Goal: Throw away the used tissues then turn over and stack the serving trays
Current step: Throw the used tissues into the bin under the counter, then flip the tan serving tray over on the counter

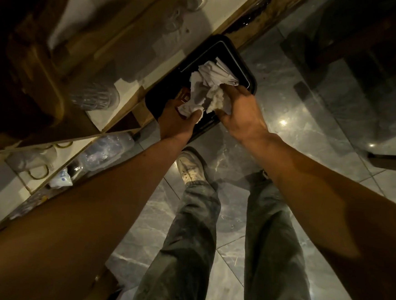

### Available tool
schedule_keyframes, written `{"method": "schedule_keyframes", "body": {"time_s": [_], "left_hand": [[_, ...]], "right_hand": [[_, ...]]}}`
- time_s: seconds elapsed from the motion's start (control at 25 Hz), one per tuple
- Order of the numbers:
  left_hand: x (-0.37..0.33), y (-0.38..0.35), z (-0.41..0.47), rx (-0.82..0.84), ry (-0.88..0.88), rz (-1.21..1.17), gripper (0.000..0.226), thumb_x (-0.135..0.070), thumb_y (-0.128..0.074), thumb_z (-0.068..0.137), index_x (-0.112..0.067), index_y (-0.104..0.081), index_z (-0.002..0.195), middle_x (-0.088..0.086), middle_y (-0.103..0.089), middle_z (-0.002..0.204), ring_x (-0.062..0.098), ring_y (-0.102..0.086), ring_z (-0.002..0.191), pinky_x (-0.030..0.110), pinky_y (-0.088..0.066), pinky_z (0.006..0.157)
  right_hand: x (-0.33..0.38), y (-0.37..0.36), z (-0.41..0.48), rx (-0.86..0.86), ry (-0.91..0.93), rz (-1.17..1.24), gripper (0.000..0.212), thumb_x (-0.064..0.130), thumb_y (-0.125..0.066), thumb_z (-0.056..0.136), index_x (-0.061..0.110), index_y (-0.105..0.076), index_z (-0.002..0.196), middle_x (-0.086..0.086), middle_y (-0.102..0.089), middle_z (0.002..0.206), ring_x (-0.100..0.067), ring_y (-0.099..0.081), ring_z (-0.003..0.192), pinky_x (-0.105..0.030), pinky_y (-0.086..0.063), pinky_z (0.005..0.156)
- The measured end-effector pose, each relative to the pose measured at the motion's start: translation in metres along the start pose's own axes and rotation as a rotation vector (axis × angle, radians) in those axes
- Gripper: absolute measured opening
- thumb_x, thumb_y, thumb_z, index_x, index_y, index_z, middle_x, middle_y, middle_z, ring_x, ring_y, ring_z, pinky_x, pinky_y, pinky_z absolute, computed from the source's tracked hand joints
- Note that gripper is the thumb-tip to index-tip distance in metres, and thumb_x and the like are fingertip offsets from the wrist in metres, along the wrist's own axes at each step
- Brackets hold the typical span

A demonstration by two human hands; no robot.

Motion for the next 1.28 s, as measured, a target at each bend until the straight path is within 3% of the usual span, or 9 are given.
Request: {"method": "schedule_keyframes", "body": {"time_s": [0.08, 0.16, 0.24, 0.4, 0.52, 0.72, 0.92, 1.28], "left_hand": [[0.002, -0.004, -0.004, 0.038, 0.017, -0.071, 0.052, -0.011, -0.074, 0.085, 0.005, -0.05, 0.128, 0.016, -0.061, 0.124, 0.023, -0.06, 0.111, -0.001, -0.041, 0.069], [0.002, -0.002, -0.011, 0.048, 0.03, -0.089, 0.055, -0.014, -0.075, 0.084, 0.0, -0.05, 0.131, 0.012, -0.062, 0.12, 0.02, -0.06, 0.109, 0.016, -0.049, 0.081], [0.0, 0.001, -0.017, 0.033, 0.033, -0.123, 0.053, -0.014, -0.076, 0.084, 0.001, -0.052, 0.129, 0.017, -0.063, 0.124, 0.027, -0.063, 0.113, 0.029, -0.051, 0.089], [-0.014, 0.017, -0.042, -0.024, -0.062, -0.115, 0.042, -0.014, -0.072, 0.087, 0.006, -0.058, 0.121, 0.025, -0.064, 0.12, 0.036, -0.063, 0.11, 0.042, -0.052, 0.094], [-0.034, 0.033, -0.077, -0.012, -0.151, -0.065, 0.036, -0.024, -0.063, 0.094, 0.002, -0.06, 0.119, 0.021, -0.066, 0.114, 0.031, -0.063, 0.105, 0.032, -0.05, 0.087], [-0.071, 0.076, -0.157, -0.019, -0.322, 0.008, 0.032, -0.028, -0.052, 0.098, -0.005, -0.057, 0.121, 0.017, -0.06, 0.118, 0.028, -0.06, 0.107, 0.03, -0.045, 0.087], [-0.077, 0.127, -0.249, 0.012, -0.363, 0.082, 0.039, -0.033, -0.045, 0.101, -0.01, -0.051, 0.131, 0.015, -0.053, 0.129, 0.031, -0.052, 0.121, 0.035, -0.04, 0.099], [-0.052, 0.248, -0.398, -0.188, -0.346, -0.121, 0.037, -0.033, -0.042, 0.102, -0.013, -0.051, 0.132, 0.009, -0.052, 0.131, 0.025, -0.049, 0.125, 0.037, -0.039, 0.104]], "right_hand": [[-0.002, 0.002, -0.006, 0.008, -0.047, 0.039, 0.06, 0.011, -0.064, 0.089, 0.012, -0.04, 0.145, -0.014, -0.045, 0.144, -0.029, -0.05, 0.126, -0.026, -0.039, 0.101], [-0.001, 0.004, -0.013, 0.009, -0.026, 0.001, 0.057, 0.011, -0.062, 0.09, 0.01, -0.041, 0.143, -0.013, -0.046, 0.143, -0.029, -0.049, 0.127, -0.028, -0.04, 0.101], [0.001, 0.01, -0.023, 0.012, 0.026, -0.057, 0.055, 0.012, -0.059, 0.092, 0.007, -0.041, 0.143, -0.017, -0.048, 0.14, -0.032, -0.049, 0.126, -0.033, -0.041, 0.101], [0.007, 0.029, -0.046, 0.018, 0.086, -0.079, 0.044, 0.015, -0.053, 0.095, 0.007, -0.046, 0.137, -0.016, -0.051, 0.131, -0.032, -0.053, 0.117, -0.036, -0.046, 0.093], [0.021, 0.053, -0.071, 0.056, 0.124, -0.121, 0.042, 0.021, -0.048, 0.098, 0.009, -0.044, 0.138, -0.015, -0.05, 0.131, -0.032, -0.051, 0.117, -0.038, -0.047, 0.092], [0.061, 0.107, -0.121, 0.108, 0.247, -0.25, 0.046, 0.028, -0.045, 0.098, 0.009, -0.042, 0.139, -0.016, -0.05, 0.131, -0.035, -0.049, 0.118, -0.047, -0.048, 0.092], [0.112, 0.146, -0.196, 0.179, 0.369, -0.413, 0.049, 0.029, -0.046, 0.098, 0.009, -0.04, 0.142, -0.017, -0.048, 0.134, -0.037, -0.048, 0.119, -0.051, -0.048, 0.091], [0.238, 0.187, -0.326, 0.085, 0.437, -0.425, 0.05, 0.033, -0.047, 0.098, 0.015, -0.037, 0.144, -0.012, -0.043, 0.139, -0.032, -0.041, 0.127, -0.045, -0.046, 0.095]]}}
Point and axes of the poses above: each hand's wrist, its own z-axis towards the middle knuckle, its own y-axis out of the back of the hand, x = y × z, the point moved 5 cm from there along z, towards the middle knuckle
